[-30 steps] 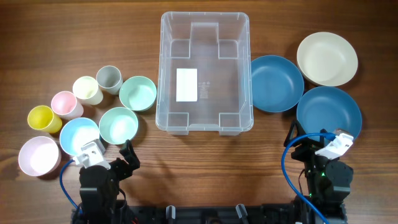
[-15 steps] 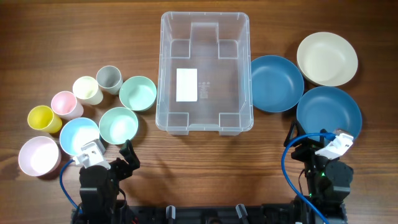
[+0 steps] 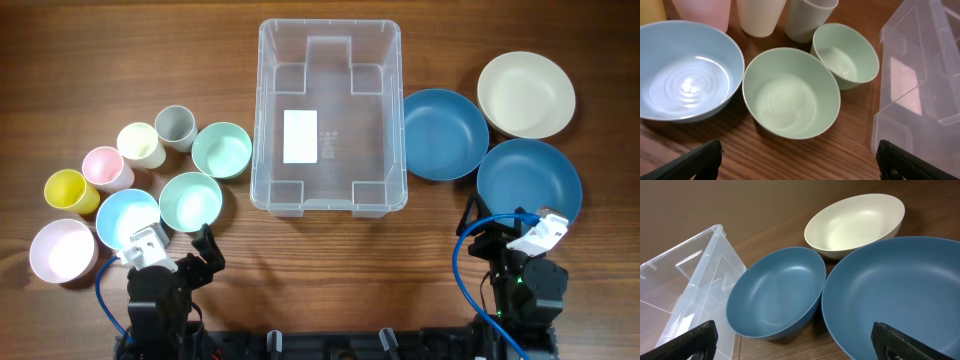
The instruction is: Pack container
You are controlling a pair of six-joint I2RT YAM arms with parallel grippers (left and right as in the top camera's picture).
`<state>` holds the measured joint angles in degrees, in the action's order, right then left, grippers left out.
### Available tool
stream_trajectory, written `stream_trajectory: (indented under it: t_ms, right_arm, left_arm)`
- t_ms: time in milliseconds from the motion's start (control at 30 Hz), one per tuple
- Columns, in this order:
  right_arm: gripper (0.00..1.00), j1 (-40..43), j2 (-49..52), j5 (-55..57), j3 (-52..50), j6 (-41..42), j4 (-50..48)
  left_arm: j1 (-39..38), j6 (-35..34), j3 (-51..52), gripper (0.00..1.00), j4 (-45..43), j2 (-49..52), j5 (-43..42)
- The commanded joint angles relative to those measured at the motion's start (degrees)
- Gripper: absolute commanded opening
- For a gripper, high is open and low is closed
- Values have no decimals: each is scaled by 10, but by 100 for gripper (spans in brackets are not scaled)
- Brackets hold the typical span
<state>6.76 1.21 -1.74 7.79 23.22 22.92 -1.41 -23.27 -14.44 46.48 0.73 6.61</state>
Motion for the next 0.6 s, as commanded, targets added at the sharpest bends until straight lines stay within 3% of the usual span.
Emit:
stream_trajectory:
  t_ms: [0,200,367,567]
  right_arm:
    - [100,-3,-8,-9,-2,-5,-4]
    - [100,-3,-8,-10,-2,-2,-4]
    - [100,-3,-8,-68,-2,127,-11]
    - [99,-3,13,-175,17,91,-62]
  left_arm:
    - [4,-6,3,100,-19,-2,5]
    - [4,-26,3,99,-47,-2,1]
    - [3,-27,3,100,-102,-2,-23]
    - [3,-27,-6,99,-122,12,-46]
